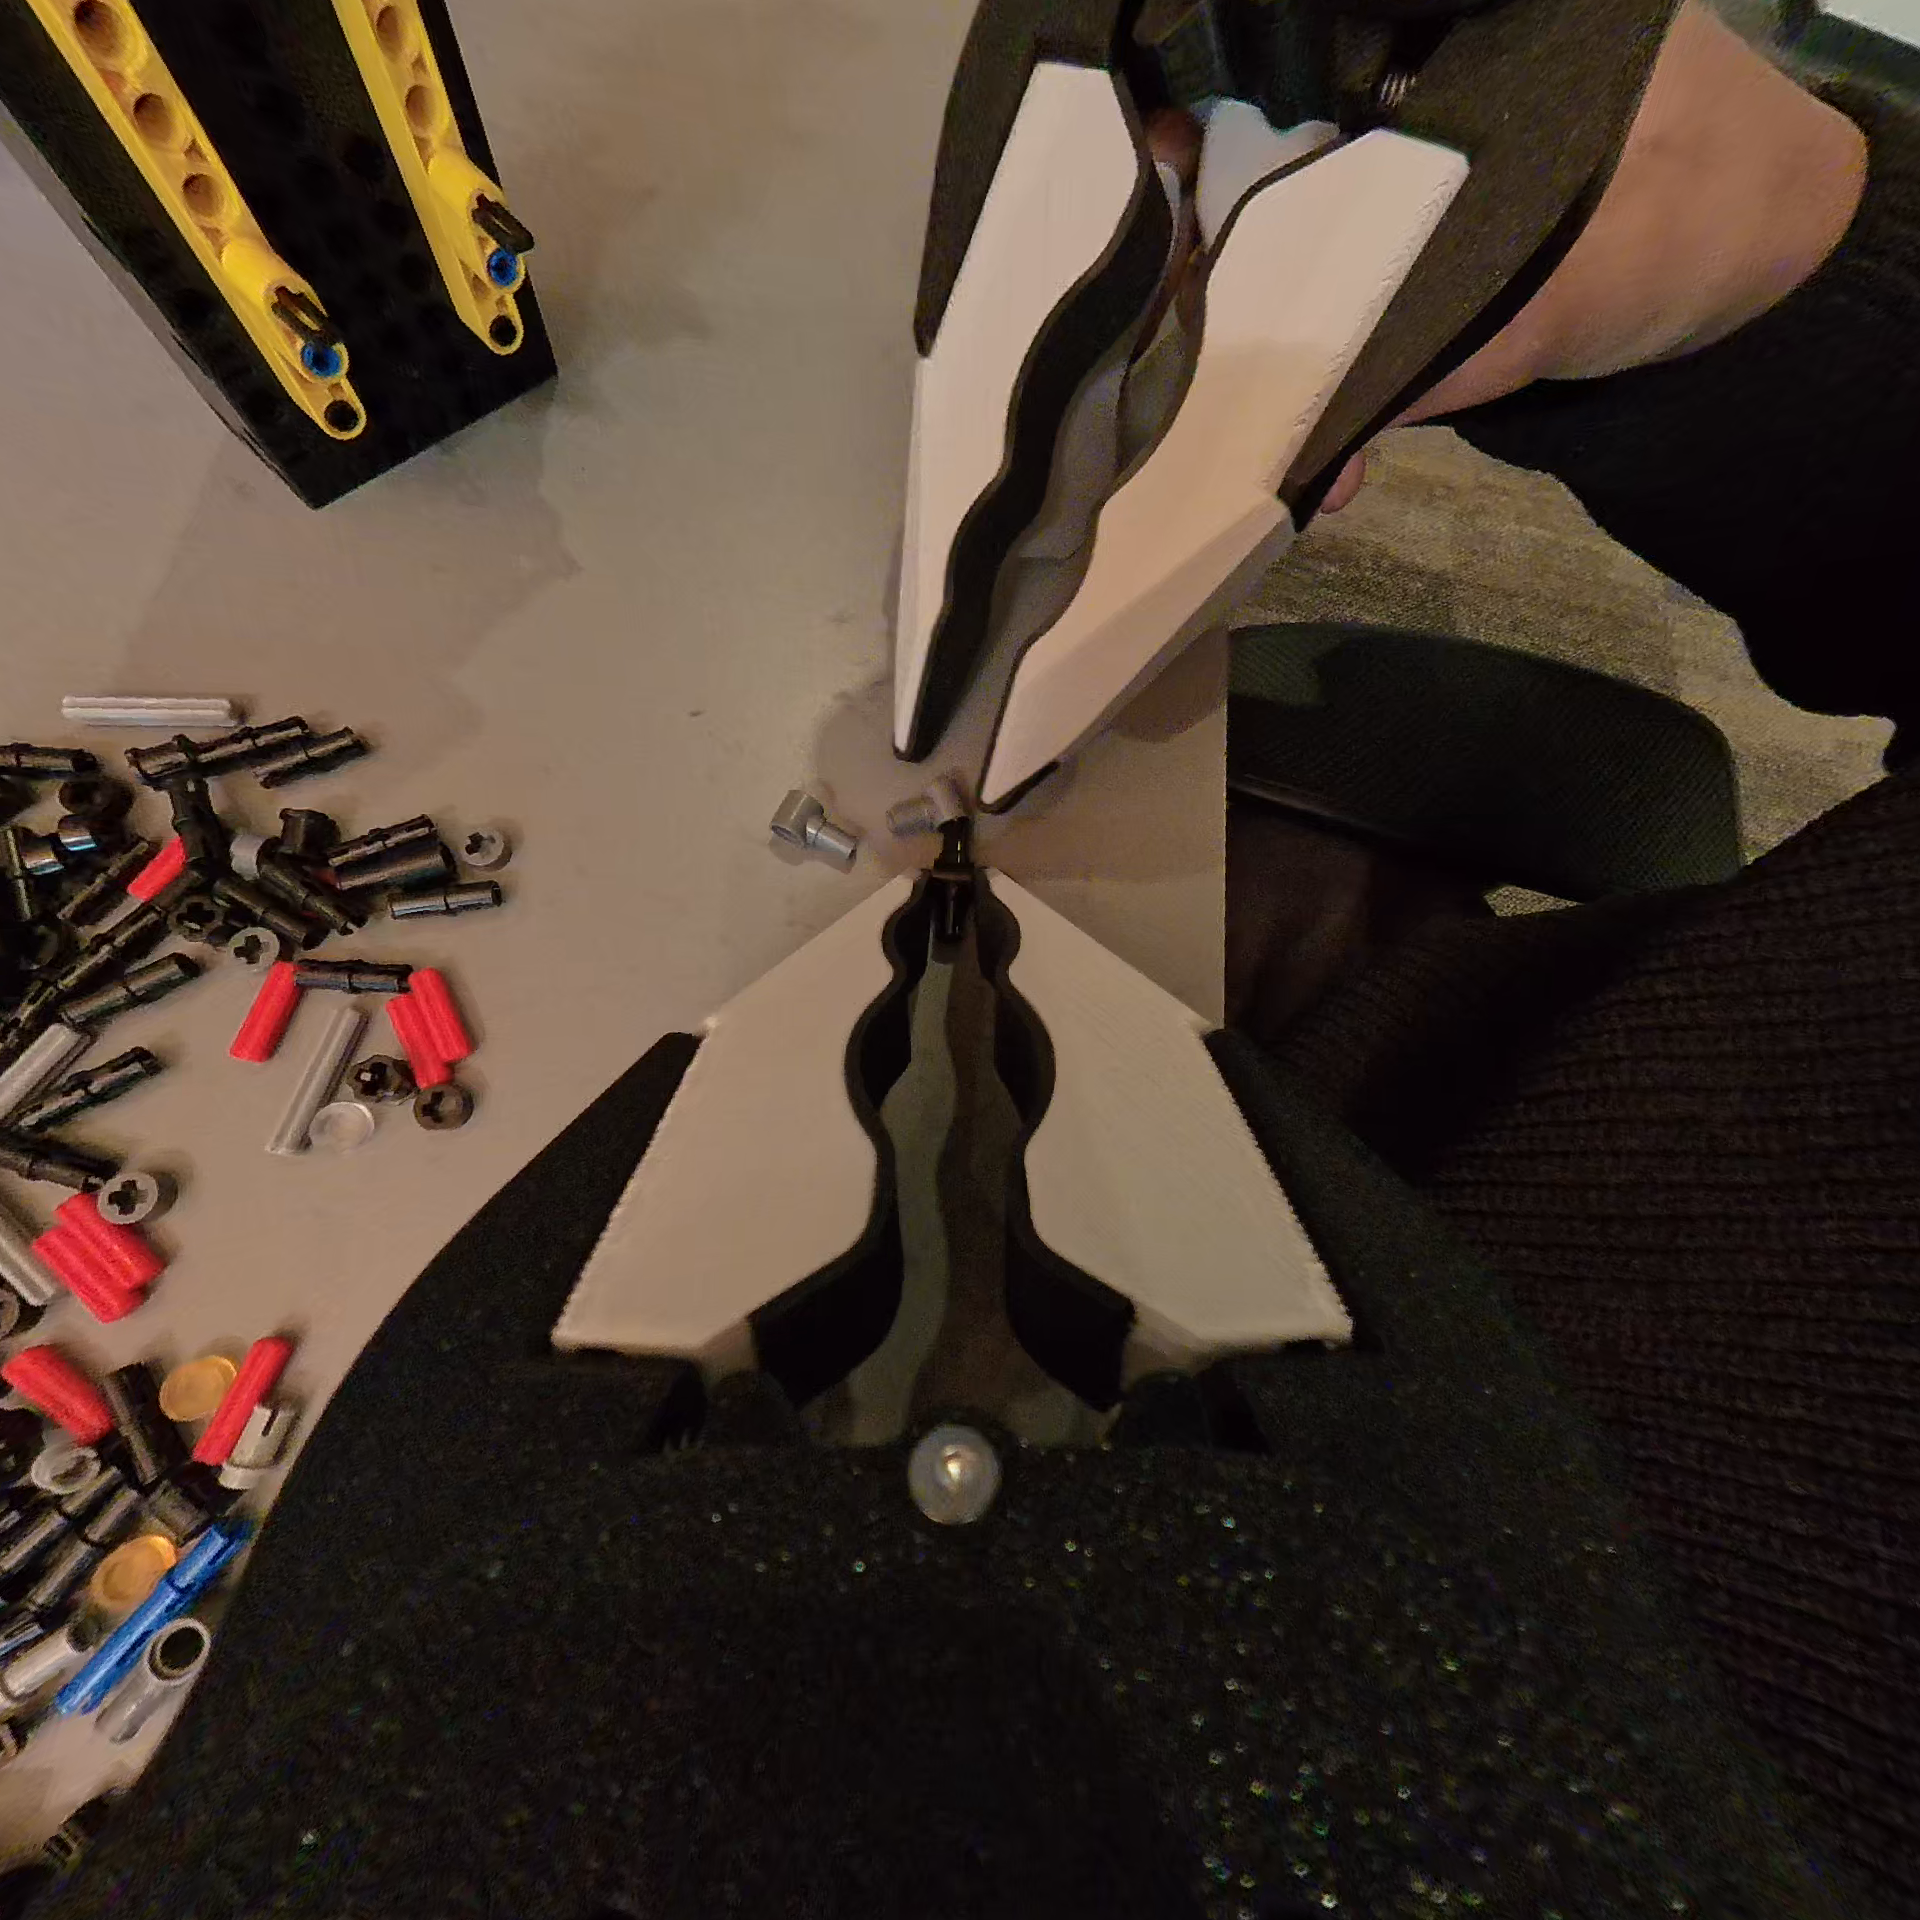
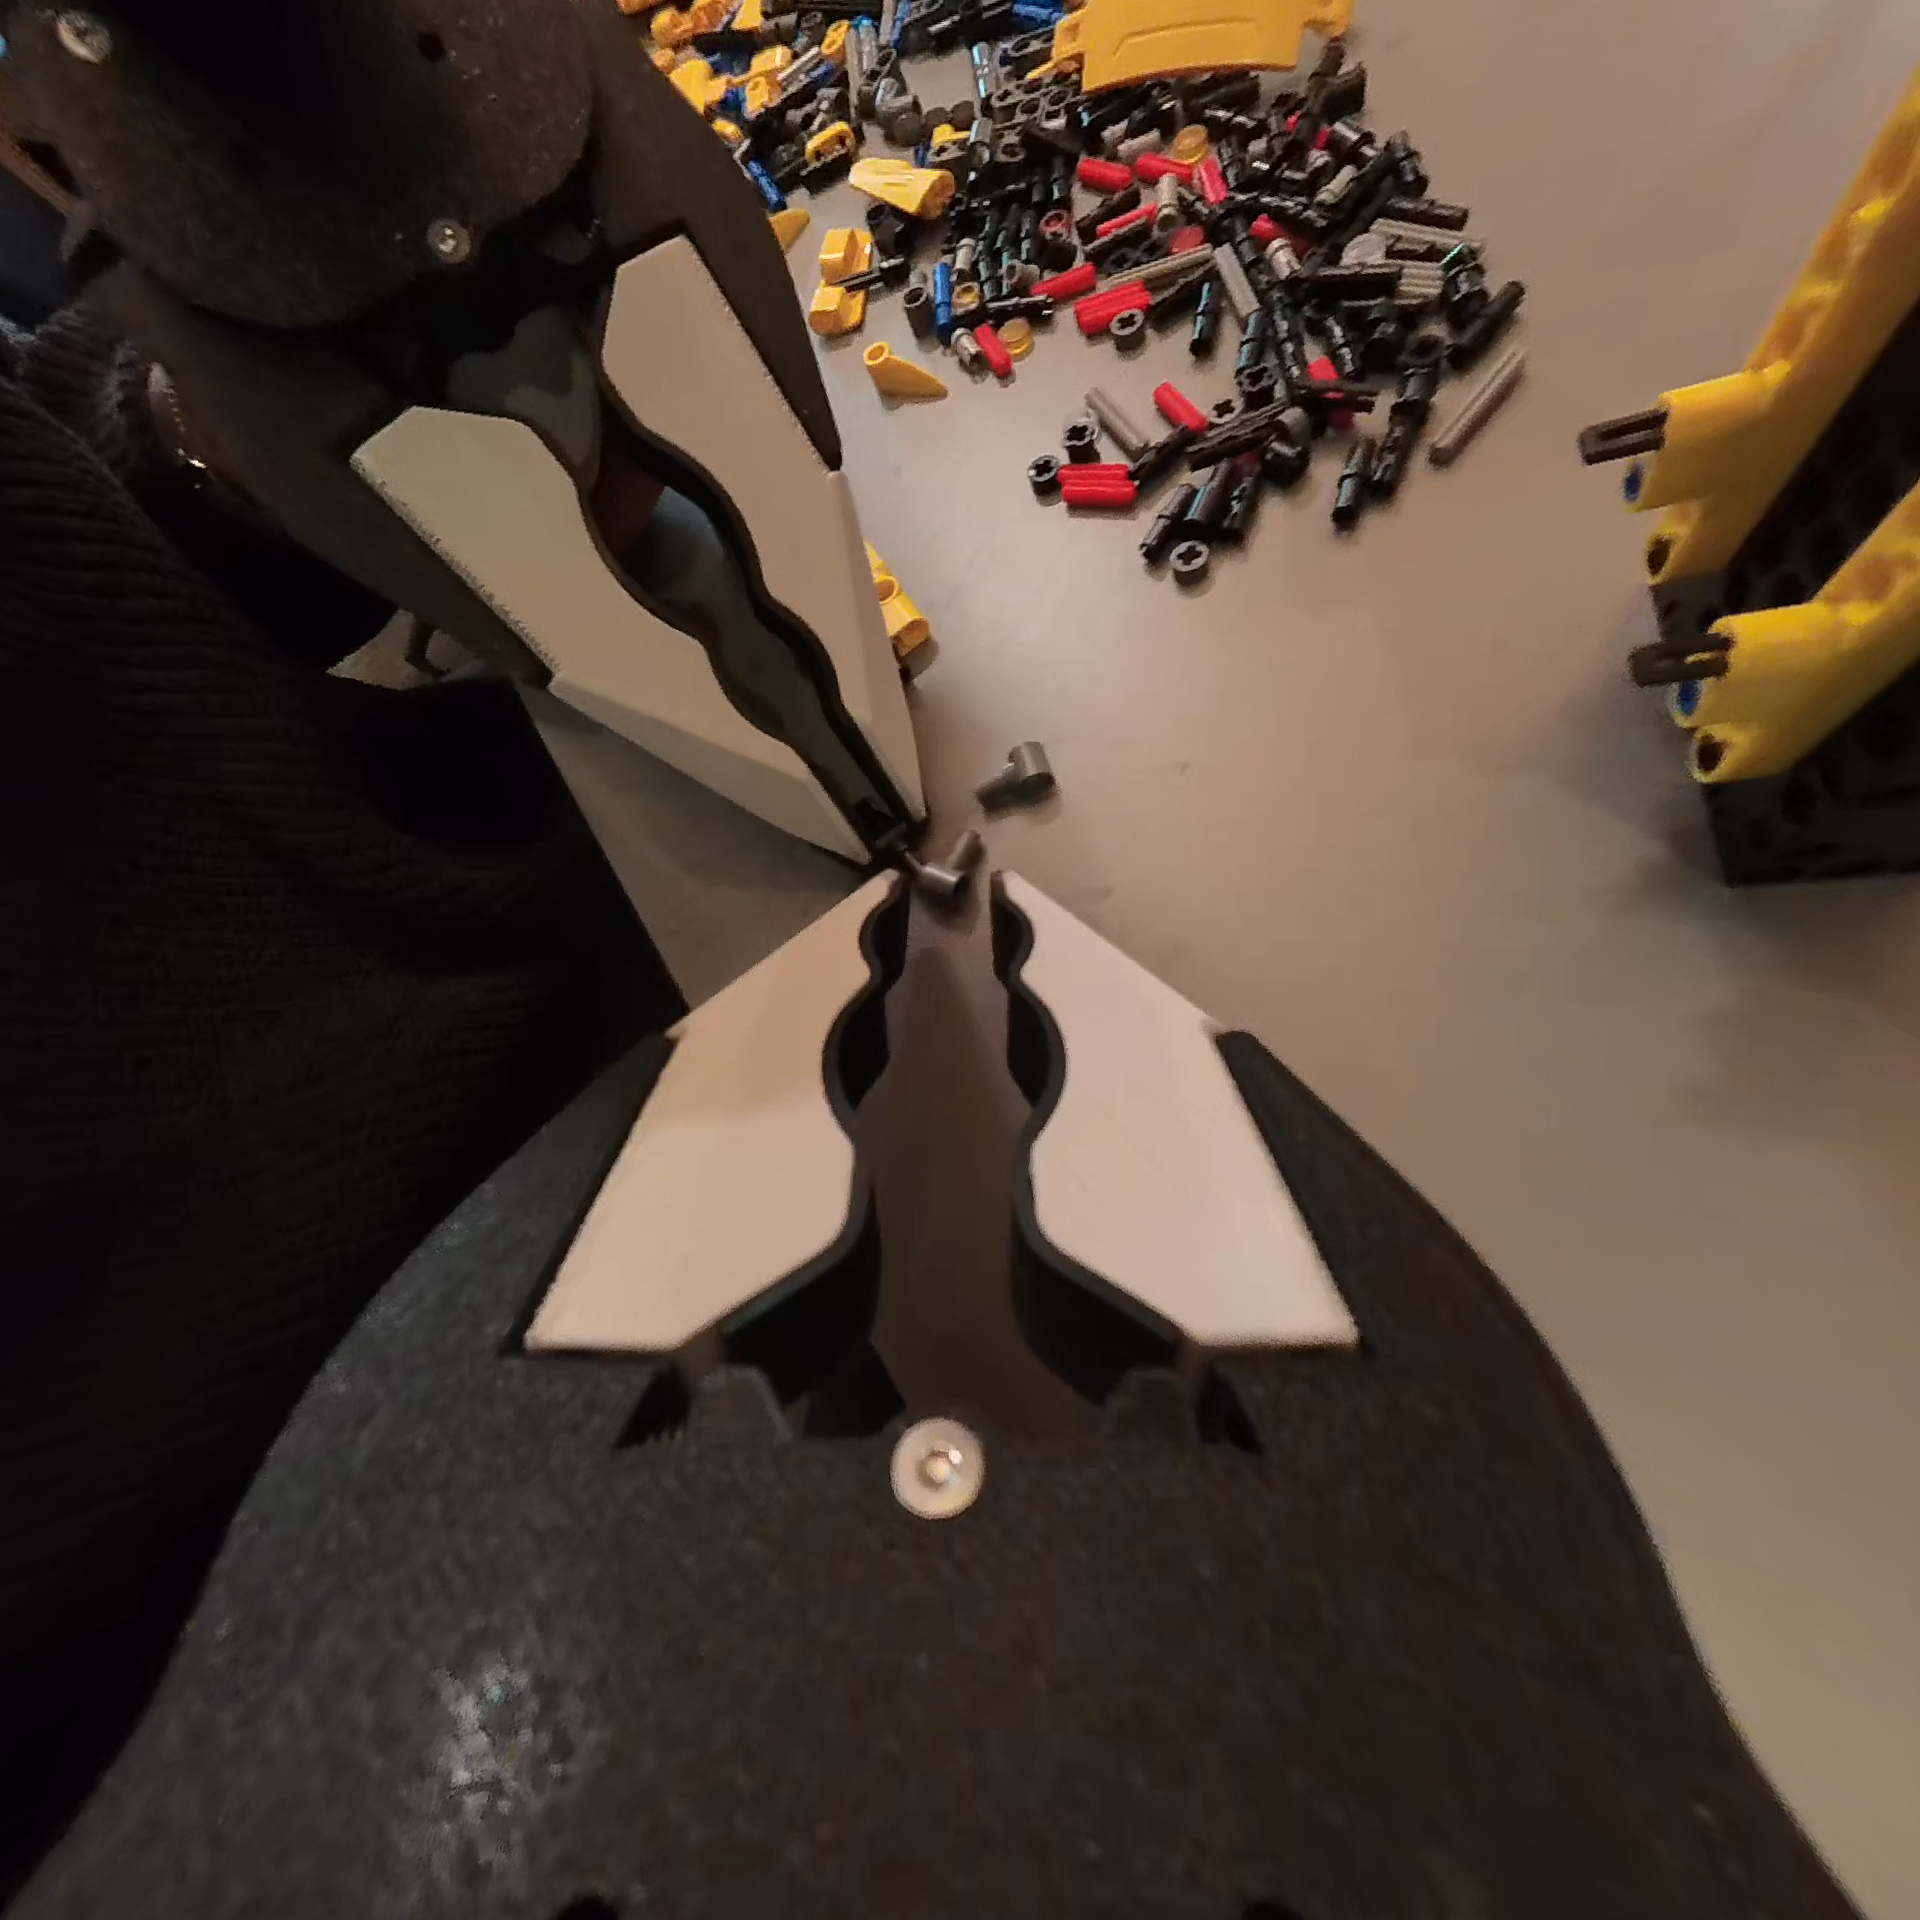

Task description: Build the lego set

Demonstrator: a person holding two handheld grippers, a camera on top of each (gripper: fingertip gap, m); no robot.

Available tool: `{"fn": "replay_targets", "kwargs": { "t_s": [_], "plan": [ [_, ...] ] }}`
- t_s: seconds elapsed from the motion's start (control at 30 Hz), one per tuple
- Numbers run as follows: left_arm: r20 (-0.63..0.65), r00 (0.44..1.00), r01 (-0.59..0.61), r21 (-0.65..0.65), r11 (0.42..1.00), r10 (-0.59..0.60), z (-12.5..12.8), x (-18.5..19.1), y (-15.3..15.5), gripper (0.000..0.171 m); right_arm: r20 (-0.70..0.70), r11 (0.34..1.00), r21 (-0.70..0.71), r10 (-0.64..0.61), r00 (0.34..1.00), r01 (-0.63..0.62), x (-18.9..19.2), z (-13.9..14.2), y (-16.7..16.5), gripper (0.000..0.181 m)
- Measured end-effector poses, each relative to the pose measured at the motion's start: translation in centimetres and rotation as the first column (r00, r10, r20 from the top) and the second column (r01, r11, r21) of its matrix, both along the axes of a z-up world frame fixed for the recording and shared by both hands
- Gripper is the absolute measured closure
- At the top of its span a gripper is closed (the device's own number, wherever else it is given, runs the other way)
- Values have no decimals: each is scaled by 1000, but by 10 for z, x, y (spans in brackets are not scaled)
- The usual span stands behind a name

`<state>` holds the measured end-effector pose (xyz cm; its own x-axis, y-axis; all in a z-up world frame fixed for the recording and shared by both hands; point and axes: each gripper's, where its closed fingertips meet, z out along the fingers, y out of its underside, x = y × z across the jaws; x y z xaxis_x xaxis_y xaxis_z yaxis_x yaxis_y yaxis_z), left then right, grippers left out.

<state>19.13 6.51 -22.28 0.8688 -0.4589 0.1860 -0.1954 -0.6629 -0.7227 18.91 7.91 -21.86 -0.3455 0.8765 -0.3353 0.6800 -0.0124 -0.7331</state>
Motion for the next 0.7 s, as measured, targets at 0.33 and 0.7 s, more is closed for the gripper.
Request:
{"fn": "replay_targets", "kwargs": {
  "t_s": [0.33, 0.7],
  "plan": [
    [0, 1000, -1, 0, 1000, 1, 0, 0, 0, 164, -7, 999, -11, 32, 999, -32, 5, 1, -6, 166],
    [-8, 998, -56, 2, 998, 56, 0, 0, 1, 165, -26, 998, 22, 53, 998, -53, 2, 0, -6, 166]
  ]
}}
